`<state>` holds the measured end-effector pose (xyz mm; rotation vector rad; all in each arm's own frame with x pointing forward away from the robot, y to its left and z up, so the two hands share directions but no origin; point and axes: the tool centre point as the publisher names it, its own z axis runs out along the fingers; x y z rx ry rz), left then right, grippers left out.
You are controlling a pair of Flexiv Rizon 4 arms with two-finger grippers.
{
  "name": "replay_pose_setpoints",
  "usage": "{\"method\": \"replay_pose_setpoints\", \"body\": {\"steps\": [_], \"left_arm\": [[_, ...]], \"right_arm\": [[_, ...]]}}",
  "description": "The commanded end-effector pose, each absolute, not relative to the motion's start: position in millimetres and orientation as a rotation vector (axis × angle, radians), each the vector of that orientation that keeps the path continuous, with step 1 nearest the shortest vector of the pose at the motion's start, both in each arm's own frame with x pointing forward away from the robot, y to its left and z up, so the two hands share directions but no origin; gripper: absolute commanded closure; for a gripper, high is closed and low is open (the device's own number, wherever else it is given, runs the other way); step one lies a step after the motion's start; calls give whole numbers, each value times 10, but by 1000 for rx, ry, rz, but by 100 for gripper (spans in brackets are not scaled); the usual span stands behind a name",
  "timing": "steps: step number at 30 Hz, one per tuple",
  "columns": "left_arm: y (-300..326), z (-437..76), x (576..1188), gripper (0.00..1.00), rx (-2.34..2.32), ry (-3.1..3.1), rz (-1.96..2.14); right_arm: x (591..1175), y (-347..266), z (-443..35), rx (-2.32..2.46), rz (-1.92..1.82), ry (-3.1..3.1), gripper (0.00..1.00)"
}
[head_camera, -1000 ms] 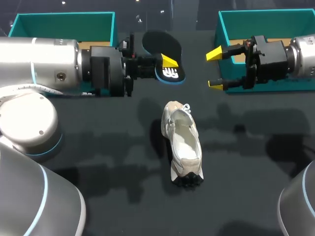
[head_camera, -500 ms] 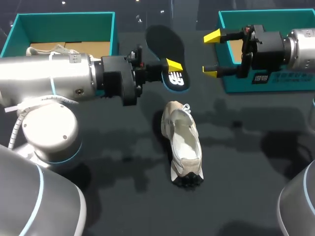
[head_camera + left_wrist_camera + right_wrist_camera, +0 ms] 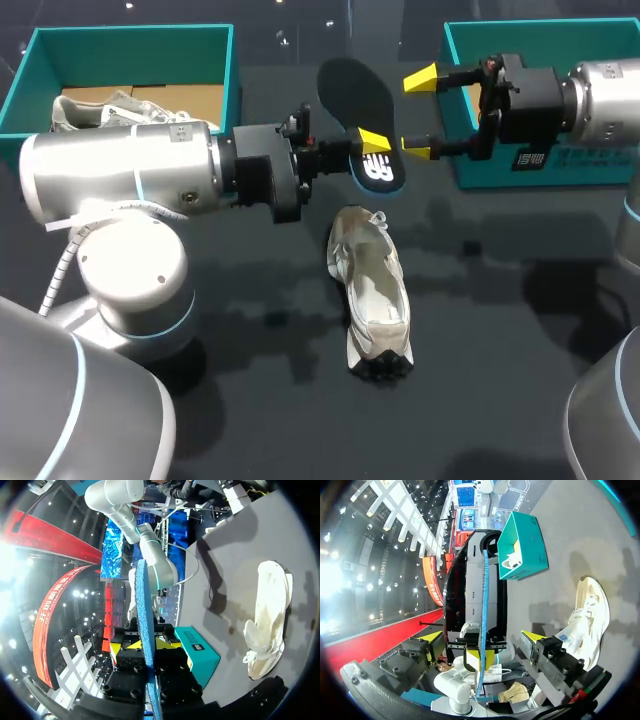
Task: Take the shoe out of the shoebox, open the shoe tongue, remove and reinsert the insole, then place the shoe into the shoebox
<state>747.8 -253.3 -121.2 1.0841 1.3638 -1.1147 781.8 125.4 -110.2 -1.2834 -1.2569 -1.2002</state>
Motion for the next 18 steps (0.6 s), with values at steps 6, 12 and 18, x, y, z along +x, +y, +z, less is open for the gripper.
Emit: {"method": "replay_pose_setpoints", "body": {"steps": [6,12,18], "left_arm": [[-2767,-1273,7567,100,1074,1331,-1131],[-2806,-1294,7600,100,1070,1320,-1133],[-2848,-1312,7643,100,1066,1307,-1118]], "right_arm": [[7944,1398,-1126,-1248,-1131,-1306,0],[7953,1455,-1181,-1236,-1127,-1299,33],[7939,1516,-1241,-1241,-1125,-1268,52]]}}
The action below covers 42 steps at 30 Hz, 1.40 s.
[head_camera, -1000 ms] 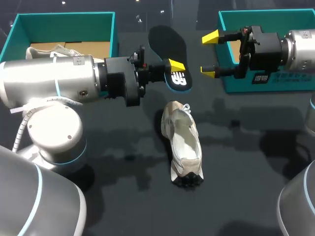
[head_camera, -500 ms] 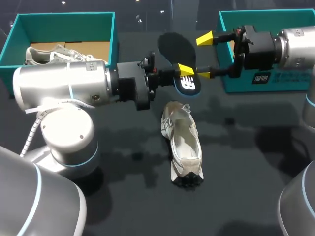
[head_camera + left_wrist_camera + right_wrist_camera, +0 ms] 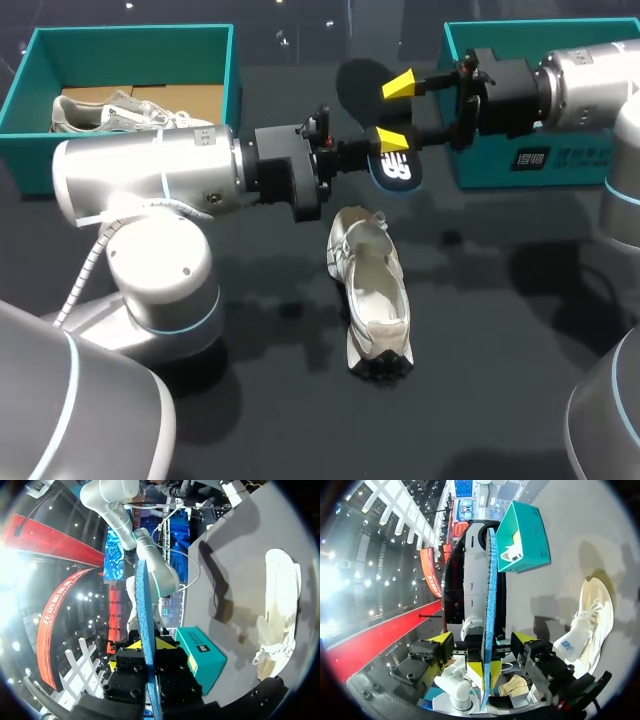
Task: Take the shoe out of the shoebox, open the shoe tongue, remove and reinsert the insole, then place the shoe into the shoebox
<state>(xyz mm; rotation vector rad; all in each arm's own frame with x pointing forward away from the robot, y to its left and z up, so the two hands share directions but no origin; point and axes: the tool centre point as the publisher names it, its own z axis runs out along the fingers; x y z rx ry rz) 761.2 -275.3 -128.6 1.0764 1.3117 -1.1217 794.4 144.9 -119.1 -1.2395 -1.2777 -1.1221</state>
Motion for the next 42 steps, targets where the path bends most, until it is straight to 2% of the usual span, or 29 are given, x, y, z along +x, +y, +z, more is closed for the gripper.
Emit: {"method": "replay_pose_setpoints", "body": {"steps": [1,6,9,13,17,23,25,32,33,34,35,36,42], "left_arm": [[-2853,-1314,7646,100,1066,1306,-1116],[-2873,-1326,7644,100,1072,1299,-1109],[-2882,-1339,7648,100,1075,1298,-1102],[-2882,-1358,7658,100,1080,1299,-1087],[-2867,-1371,7661,100,1085,1301,-1081],[-2861,-1383,7651,100,1089,1304,-1084],[-2863,-1385,7643,100,1091,1303,-1085],[-2854,-1388,7624,100,1098,1305,-1090],[-2841,-1380,7620,89,1098,1307,-1091],[-2818,-1362,7612,58,1099,1312,-1095],[-2787,-1339,7603,18,1102,1315,-1097],[-2750,-1314,7596,0,1104,1316,-1098],[-2412,-1228,7662,0,1132,1372,-1053]], "right_arm": [[7936,1525,-1247,-1242,-1124,-1264,53],[7916,1552,-1264,-1247,-1123,-1254,63],[7897,1554,-1266,-1254,-1126,-1247,64],[7880,1555,-1269,-1257,-1129,-1242,71],[7857,1555,-1281,-1261,-1130,-1238,74],[7845,1551,-1299,-1260,-1139,-1235,87],[7846,1551,-1302,-1259,-1143,-1237,100],[7851,1549,-1313,-1253,-1152,-1240,100],[7850,1548,-1316,-1252,-1152,-1240,100],[7848,1545,-1319,-1251,-1152,-1240,100],[7847,1544,-1323,-1250,-1152,-1240,100],[7844,1541,-1329,-1249,-1151,-1240,100],[7813,1527,-1393,-1243,-1148,-1236,100]]}}
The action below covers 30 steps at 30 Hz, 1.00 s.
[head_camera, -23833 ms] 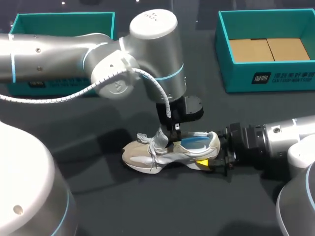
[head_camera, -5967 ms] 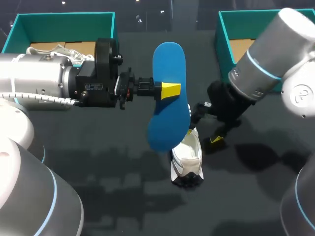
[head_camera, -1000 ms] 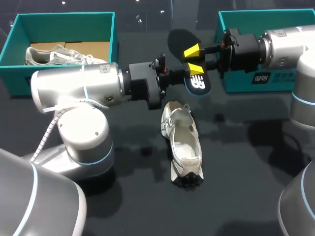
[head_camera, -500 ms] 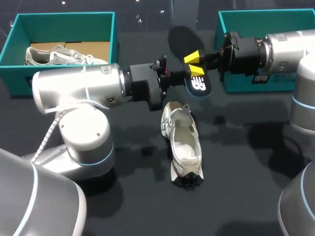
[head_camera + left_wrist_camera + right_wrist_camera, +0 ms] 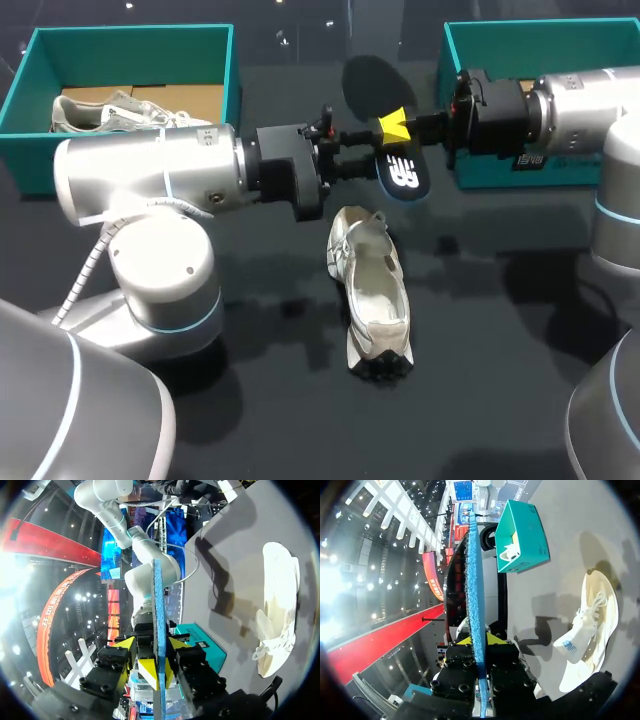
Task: Take the shoe out of the shoebox, open the shoe tongue, remove and reinsert the insole, then place the shoe into the shoebox
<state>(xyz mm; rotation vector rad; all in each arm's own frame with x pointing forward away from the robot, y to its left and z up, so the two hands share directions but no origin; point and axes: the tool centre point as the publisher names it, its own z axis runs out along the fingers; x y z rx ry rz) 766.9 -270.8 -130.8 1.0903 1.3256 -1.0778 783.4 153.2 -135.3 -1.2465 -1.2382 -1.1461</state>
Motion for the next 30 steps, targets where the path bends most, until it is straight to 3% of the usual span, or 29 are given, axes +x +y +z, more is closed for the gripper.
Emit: {"method": "replay_pose_setpoints", "body": {"steps": [1,7,30], "left_arm": [[-2326,-1225,7701,0,1137,1407,-1038],[-1932,-1238,7990,0,1256,1484,-729],[-1860,-1068,8271,0,1388,1654,-589]], "right_arm": [[7808,1526,-1402,-1243,-1148,-1238,100],[7789,1537,-1447,-1242,-1133,-1240,100],[7742,1560,-1543,-1223,-1147,-1225,100]]}}
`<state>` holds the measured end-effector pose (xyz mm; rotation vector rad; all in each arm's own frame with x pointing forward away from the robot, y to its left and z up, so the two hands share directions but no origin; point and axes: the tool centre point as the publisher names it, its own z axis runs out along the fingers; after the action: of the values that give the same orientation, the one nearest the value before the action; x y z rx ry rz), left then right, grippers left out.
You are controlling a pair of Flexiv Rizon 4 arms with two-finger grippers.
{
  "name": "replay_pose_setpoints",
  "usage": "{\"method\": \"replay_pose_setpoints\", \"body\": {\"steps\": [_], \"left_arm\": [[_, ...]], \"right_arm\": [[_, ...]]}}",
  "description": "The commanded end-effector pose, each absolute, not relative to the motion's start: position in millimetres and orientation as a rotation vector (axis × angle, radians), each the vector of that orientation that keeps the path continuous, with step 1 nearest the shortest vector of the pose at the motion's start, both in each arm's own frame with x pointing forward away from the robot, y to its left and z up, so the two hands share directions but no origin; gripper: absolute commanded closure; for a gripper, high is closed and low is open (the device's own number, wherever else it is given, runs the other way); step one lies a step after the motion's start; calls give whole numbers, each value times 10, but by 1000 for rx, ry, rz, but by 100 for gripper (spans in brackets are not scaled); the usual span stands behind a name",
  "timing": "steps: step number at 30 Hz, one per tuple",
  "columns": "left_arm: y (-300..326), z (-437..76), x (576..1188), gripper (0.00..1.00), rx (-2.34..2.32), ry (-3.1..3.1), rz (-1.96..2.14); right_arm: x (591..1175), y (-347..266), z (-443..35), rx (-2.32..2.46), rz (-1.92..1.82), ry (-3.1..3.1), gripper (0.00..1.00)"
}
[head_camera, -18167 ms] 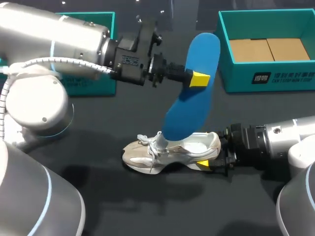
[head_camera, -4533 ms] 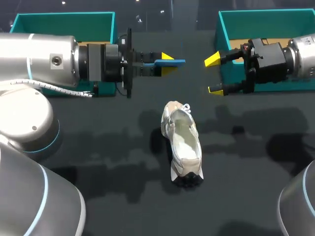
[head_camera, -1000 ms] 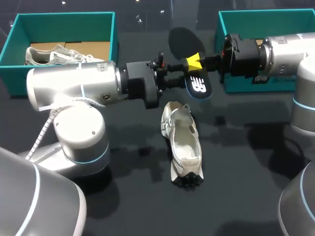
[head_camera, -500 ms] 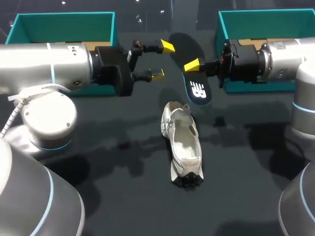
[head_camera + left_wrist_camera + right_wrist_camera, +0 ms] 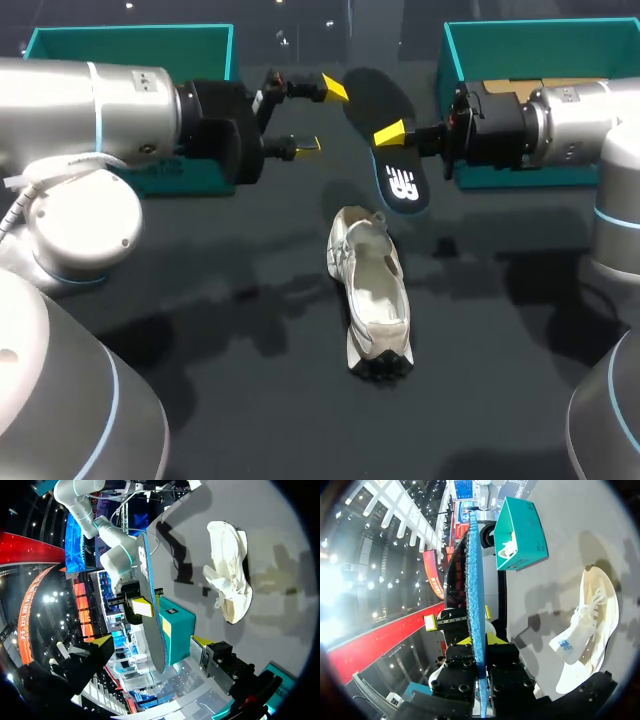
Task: Take the shoe out of the shoebox, open the shoe tongue, remove and reinsert the insole, then place the shoe into the shoebox
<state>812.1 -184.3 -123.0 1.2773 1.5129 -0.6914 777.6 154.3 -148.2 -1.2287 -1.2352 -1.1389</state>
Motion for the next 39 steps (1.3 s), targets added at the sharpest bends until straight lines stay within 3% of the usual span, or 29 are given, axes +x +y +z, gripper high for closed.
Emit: {"method": "replay_pose_setpoints", "body": {"steps": [1,12,26,39], "left_arm": [[-1835,-1039,8298,0,1397,1670,-597],[-1846,-827,8545,0,1703,1958,-484],[-1828,-754,8550,0,1690,1912,-394],[-2296,-490,8673,0,2021,2100,-233]], "right_arm": [[7731,1565,-1559,-1225,-1148,-1219,100],[7640,1616,-1704,-1247,-1158,-1178,100],[7622,1613,-1725,-1253,-1159,-1174,100],[7622,1613,-1725,-1253,-1159,-1174,100]]}}
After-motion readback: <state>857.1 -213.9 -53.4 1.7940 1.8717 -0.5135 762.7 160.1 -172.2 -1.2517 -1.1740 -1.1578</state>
